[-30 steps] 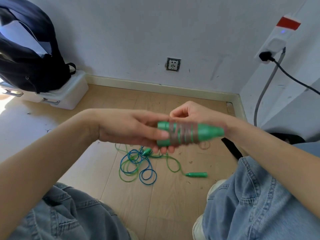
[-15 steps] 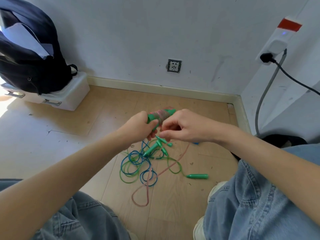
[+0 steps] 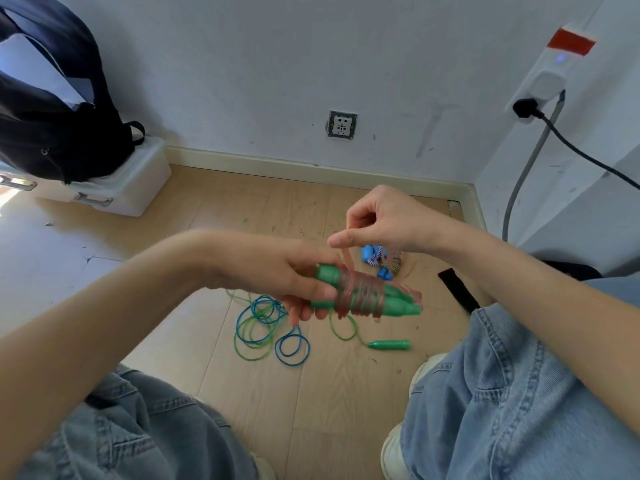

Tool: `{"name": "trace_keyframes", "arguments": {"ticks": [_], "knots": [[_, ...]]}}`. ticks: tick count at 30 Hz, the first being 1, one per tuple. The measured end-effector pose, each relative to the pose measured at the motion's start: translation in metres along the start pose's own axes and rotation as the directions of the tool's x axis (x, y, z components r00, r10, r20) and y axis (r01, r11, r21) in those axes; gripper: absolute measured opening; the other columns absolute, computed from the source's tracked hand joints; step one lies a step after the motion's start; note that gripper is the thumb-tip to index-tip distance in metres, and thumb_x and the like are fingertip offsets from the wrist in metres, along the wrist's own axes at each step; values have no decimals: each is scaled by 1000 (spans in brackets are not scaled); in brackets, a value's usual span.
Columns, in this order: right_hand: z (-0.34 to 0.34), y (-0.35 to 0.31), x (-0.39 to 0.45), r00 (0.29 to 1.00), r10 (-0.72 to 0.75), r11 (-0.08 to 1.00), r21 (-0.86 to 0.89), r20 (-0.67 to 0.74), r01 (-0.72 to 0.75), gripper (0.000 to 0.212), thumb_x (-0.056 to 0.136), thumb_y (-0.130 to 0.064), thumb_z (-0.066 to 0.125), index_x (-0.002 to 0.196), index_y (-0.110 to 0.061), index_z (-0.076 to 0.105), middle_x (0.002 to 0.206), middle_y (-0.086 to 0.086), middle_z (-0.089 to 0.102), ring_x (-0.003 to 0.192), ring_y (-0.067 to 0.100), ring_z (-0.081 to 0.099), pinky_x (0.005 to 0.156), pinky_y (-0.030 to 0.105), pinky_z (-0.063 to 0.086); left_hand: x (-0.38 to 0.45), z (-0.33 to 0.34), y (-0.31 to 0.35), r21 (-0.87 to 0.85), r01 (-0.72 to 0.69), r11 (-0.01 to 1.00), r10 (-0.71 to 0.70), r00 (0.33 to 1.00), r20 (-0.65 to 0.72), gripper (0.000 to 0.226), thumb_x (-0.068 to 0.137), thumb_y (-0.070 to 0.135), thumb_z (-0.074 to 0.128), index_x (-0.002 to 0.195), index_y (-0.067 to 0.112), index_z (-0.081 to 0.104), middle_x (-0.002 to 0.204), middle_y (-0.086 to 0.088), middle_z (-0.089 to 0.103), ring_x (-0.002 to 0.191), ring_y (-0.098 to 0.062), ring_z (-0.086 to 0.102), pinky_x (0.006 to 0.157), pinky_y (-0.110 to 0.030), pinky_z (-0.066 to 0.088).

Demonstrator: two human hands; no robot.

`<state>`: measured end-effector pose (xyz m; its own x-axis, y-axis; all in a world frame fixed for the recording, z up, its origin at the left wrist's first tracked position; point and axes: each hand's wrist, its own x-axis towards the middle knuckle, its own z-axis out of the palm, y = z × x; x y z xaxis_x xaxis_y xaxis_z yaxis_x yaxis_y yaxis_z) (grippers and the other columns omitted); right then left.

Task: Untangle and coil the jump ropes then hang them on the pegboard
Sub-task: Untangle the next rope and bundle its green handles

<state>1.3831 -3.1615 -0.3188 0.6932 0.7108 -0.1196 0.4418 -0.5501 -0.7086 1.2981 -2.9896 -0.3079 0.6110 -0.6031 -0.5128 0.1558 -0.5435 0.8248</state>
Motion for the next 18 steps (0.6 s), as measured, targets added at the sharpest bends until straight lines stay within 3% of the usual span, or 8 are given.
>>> {"name": "trace_keyframes", "arguments": {"ticks": [3, 5, 6, 9, 12, 14, 16, 18], "knots": [[2, -2, -1, 1000, -5, 995, 101, -17, 7, 41, 76, -42, 68, 43, -21, 57, 38, -7, 38, 41, 7, 30, 43, 17, 25, -12, -11, -1, -190, -125, 974, 136, 989, 49, 24, 91, 17, 50, 114, 13, 54, 83, 4, 62, 71, -7, 56, 64, -16, 48], [3, -4, -3, 999, 35, 990, 136, -27, -31, 31, 84, -32, 62, 64, -10, 68, 46, 8, 47, 38, 7, 38, 39, 16, 30, -14, -17, -3, -366, -229, 902, 226, 973, -53, 30, 87, 19, 51, 117, 13, 54, 84, 0, 63, 69, -8, 57, 61, -15, 48], [4, -4, -3, 996, 72, 988, 138, -50, -64, 31, 90, -28, 57, 70, -5, 65, 50, 8, 48, 35, 6, 40, 39, 14, 31, -14, -20, -4, -439, -281, 853, 238, 959, -152, 30, 87, 19, 52, 115, 11, 55, 83, -2, 63, 67, -8, 57, 59, -14, 48], [5, -5, -1, 993, 48, 989, 145, -109, -32, 49, 95, -38, 42, 55, -12, 50, 51, 2, 43, 35, 4, 31, 40, 11, 27, -7, -28, -8, -547, -370, 751, 123, 892, -435, 28, 84, 20, 54, 109, 6, 58, 77, -4, 63, 62, -8, 57, 57, -13, 50], [7, -5, -1, 995, -22, 999, -40, -101, 18, 42, 94, -35, 48, 55, -18, 50, 50, -5, 42, 41, 5, 34, 46, 15, 28, 5, -29, -13, -604, -389, 695, -48, 813, -580, 20, 91, 13, 50, 106, 2, 57, 77, -9, 62, 57, -8, 60, 57, -14, 52], [9, -6, -4, 994, -88, 986, -146, -71, 77, 32, 91, -29, 56, 60, -21, 51, 49, -10, 39, 45, 4, 39, 48, 16, 29, 11, -30, -21, -538, -333, 774, -161, 718, -677, 19, 94, 9, 47, 109, -1, 54, 77, -10, 60, 52, -8, 60, 55, -15, 53], [8, -8, -6, 987, -142, 981, -143, -78, 130, 28, 90, -26, 58, 65, -14, 57, 49, -10, 41, 45, 3, 39, 48, 16, 29, 14, -30, -30, -343, -120, 931, -195, 632, -750, 19, 94, 8, 47, 112, -1, 50, 76, -9, 59, 55, -12, 60, 53, -16, 54], [3, -11, -6, 978, -179, 980, -112, -111, 167, 29, 91, -25, 57, 69, -7, 61, 51, -7, 43, 45, 3, 38, 47, 15, 28, 17, -23, -34, -195, 42, 980, -176, 639, -749, 16, 94, 10, 49, 109, 2, 50, 75, -8, 60, 57, -12, 59, 52, -15, 53]]}}
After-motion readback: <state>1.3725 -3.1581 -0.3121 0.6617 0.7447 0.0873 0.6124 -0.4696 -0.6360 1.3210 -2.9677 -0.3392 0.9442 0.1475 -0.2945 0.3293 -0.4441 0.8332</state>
